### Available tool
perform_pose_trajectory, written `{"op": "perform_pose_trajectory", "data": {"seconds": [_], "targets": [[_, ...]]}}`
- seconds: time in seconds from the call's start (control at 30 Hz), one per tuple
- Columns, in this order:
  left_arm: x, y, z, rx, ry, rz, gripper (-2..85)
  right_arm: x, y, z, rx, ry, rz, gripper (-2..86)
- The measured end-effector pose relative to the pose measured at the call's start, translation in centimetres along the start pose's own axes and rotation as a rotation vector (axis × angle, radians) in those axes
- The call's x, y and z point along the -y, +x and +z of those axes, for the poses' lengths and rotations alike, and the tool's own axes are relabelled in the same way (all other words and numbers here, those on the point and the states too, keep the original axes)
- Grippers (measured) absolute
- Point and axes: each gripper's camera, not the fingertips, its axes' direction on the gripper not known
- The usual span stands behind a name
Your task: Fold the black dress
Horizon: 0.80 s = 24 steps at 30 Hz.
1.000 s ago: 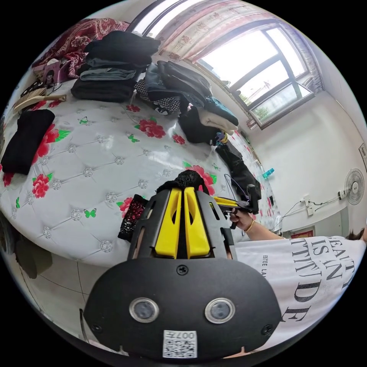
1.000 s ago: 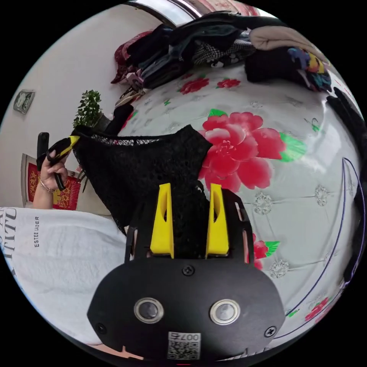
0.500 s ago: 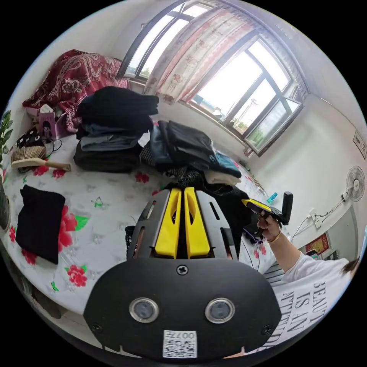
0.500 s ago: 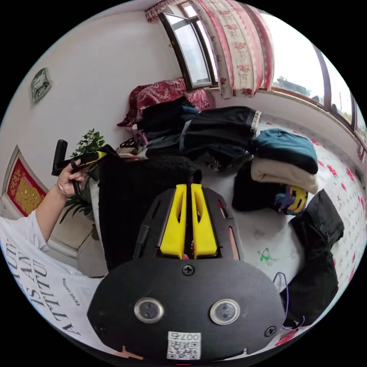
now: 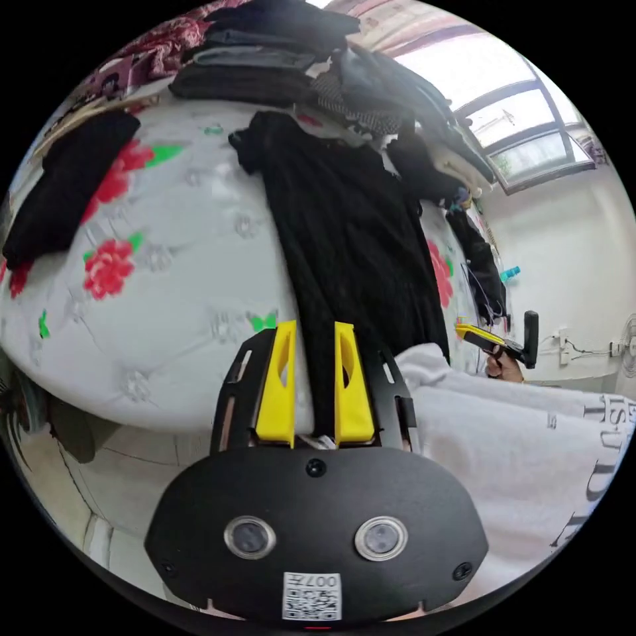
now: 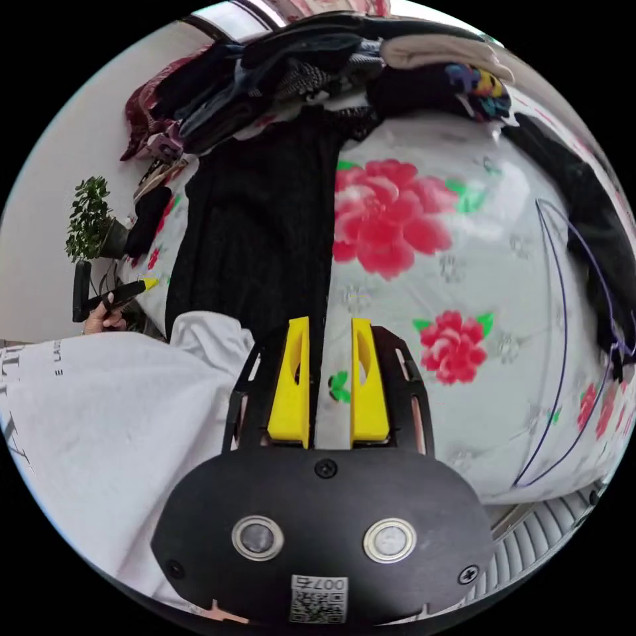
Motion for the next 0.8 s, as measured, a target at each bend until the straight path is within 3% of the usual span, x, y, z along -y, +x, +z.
{"op": "perform_pose_trajectory", "data": {"seconds": [0.1,0.2,0.3,0.47,0.6,0.8], "targets": [[-3.0,1.8,3.0,-0.056,-0.097,0.025,8.3,-2.9,-0.7,0.2,0.005,-0.007,0.050,5.0],[-1.3,4.0,5.0,0.018,-0.139,0.128,2.8,-1.6,-2.9,1.5,0.001,-0.040,0.020,4.2],[2.8,4.6,5.8,-0.016,-0.194,0.218,0.0,1.0,-4.8,1.9,-0.157,-0.071,0.020,1.3],[9.8,5.9,2.0,0.105,-0.057,0.317,0.3,5.5,-6.9,-2.4,-0.099,0.142,0.033,0.3],[13.6,5.2,-2.6,0.183,0.094,0.163,5.4,7.9,-7.5,-6.3,-0.038,0.319,0.096,1.2],[2.8,6.1,-6.2,0.268,0.205,0.009,5.9,2.1,-7.2,-5.2,-0.016,0.272,-0.028,3.1]]}}
